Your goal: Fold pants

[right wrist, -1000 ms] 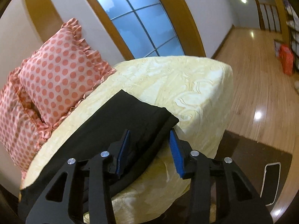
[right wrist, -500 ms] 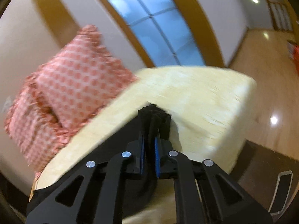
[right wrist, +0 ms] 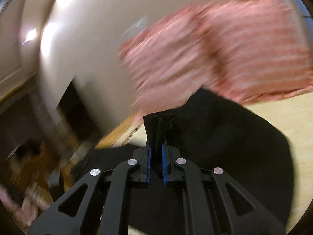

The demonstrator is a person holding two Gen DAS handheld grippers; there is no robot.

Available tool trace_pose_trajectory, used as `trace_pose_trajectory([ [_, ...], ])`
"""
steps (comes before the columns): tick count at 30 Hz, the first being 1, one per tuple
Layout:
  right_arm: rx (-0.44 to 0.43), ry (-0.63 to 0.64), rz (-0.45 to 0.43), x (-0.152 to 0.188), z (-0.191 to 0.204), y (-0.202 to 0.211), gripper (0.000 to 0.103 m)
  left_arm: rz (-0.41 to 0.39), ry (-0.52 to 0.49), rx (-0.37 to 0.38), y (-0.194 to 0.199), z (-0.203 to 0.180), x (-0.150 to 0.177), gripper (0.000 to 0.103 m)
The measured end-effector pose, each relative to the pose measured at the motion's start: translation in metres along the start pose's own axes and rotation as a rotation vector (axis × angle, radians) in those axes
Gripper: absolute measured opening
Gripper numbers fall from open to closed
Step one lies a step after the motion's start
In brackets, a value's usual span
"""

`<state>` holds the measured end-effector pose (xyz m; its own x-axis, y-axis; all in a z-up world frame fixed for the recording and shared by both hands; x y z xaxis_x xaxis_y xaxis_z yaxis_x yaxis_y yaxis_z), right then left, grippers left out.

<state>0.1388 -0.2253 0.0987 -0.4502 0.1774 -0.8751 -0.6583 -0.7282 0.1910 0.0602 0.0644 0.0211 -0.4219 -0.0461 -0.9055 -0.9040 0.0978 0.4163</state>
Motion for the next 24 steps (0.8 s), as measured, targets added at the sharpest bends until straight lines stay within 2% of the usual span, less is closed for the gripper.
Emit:
trace_pose_trajectory([
  [4,-0.017,0.047,0.237,0.068,0.022,-0.061,0.009,-0.019,0.016,-0.056,0.007,0.021,-0.003,0.093],
  [6,0.002,0.029,0.29,0.087,0.018,-0.074,0.009,-0.016,0.044,-0.077,0.009,0.034,-0.002,0.093],
  [9,-0.008,-0.02,0.249,0.078,0.019,-0.073,0.009,-0.019,0.075,-0.098,0.01,0.047,-0.002,0.093],
  [13,-0.055,-0.029,0.139,0.053,0.034,-0.067,0.009,-0.03,0.094,-0.106,0.011,0.054,-0.003,0.093],
  [15,-0.082,-0.029,0.168,0.056,0.042,-0.075,0.009,-0.032,0.1,-0.109,0.012,0.056,-0.003,0.093],
  [17,-0.074,-0.014,0.222,0.07,0.046,-0.089,0.009,-0.03,0.104,-0.116,0.013,0.059,-0.002,0.093],
  [20,-0.11,-0.101,0.179,0.065,0.046,-0.099,0.009,-0.03,0.114,-0.137,0.015,0.065,0.0,0.093],
  [22,-0.113,-0.046,0.188,0.067,0.057,-0.107,0.009,-0.029,0.124,-0.144,0.017,0.068,0.0,0.093],
  [24,-0.114,0.011,0.254,0.083,0.065,-0.117,0.009,-0.028,0.125,-0.153,0.019,0.071,0.0,0.093],
])
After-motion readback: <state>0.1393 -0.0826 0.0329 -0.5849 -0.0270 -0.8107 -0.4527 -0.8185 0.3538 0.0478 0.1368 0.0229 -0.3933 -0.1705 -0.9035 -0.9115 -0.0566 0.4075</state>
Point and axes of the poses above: each gripper's, at about its wrist camera, not at the fingertips, and y roughly against the way its jaws point, z to its left, x to its underside, the point moved 2 cm from there along -y, roughly the way its jaws point, and after that the axes turned 9 degrees about -z, right-handed, at the moved point
